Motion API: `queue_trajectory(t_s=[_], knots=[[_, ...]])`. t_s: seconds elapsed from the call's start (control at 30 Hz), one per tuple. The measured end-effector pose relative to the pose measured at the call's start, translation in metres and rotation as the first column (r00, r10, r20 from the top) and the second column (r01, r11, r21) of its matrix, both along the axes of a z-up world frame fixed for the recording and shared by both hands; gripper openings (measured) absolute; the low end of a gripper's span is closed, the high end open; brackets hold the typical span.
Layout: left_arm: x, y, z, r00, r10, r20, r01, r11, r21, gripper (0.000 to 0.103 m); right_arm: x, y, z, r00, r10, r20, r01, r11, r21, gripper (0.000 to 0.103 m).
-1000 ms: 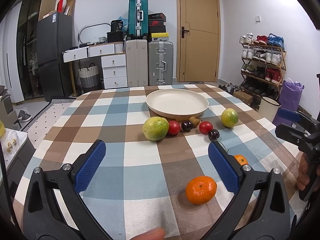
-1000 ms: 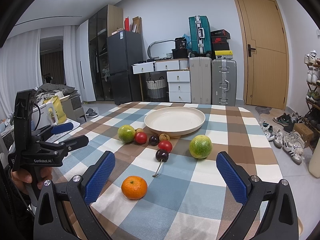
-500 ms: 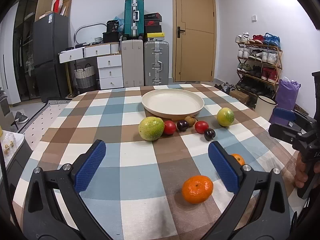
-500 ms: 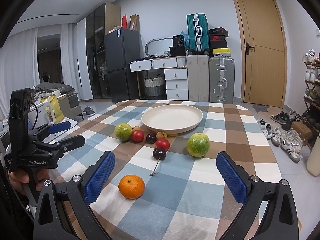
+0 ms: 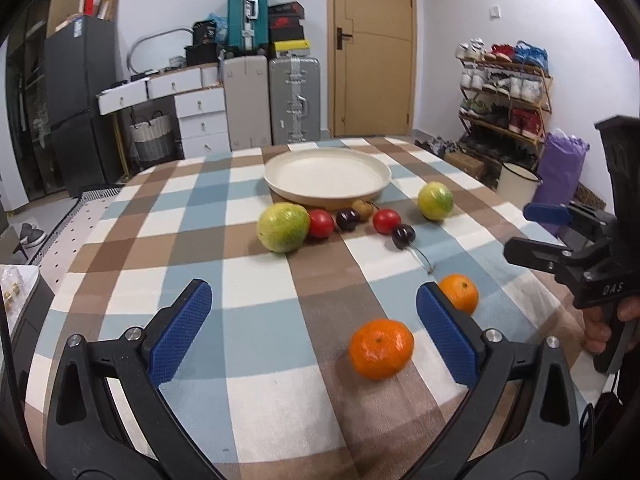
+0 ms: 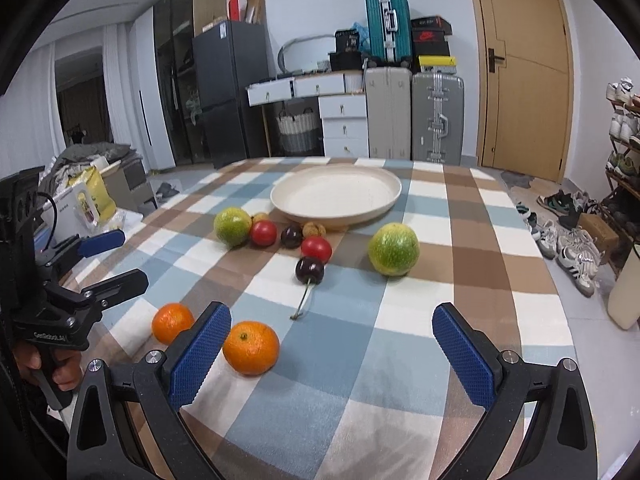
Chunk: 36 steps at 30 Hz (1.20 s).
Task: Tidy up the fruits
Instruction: 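Close the left tool on one mandarin while the right tool grasps another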
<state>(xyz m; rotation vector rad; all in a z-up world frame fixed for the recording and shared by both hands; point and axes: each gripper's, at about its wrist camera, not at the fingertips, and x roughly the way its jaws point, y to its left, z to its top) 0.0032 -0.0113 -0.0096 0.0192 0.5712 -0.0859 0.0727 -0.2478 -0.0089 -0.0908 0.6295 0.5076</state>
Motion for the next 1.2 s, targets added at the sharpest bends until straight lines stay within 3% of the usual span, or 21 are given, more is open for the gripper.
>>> queue_trajectory(t_s=[0.43, 0.67, 0.97, 1.2], knots=[[0.011, -0.009, -0.016, 0.991, -0.053, -0.121, 0.055, 0.998, 0.013, 0.102, 0.008, 0.032, -0.021, 0.983, 0.064, -0.17, -0.079, 0.993, -0.082, 0.102], [0.016, -0.017, -0.026, 0.977, -0.091, -0.194, 0.098, 0.995, 0.025, 0.095, 0.016, 0.047, -0.031, 0.968, 0.094, -0.233, -0.122, 0.987, -0.107, 0.092], [0.024, -0.02, -0.036, 0.952, -0.145, -0.27, 0.145, 0.989, -0.02, 0.071, 0.021, 0.056, -0.038, 0.951, 0.121, -0.283, -0.156, 0.982, -0.105, 0.079], [0.025, -0.024, -0.041, 0.927, -0.222, -0.303, 0.202, 0.975, -0.096, 0.038, 0.018, 0.062, -0.041, 0.942, 0.152, -0.299, -0.186, 0.979, -0.089, 0.066]])
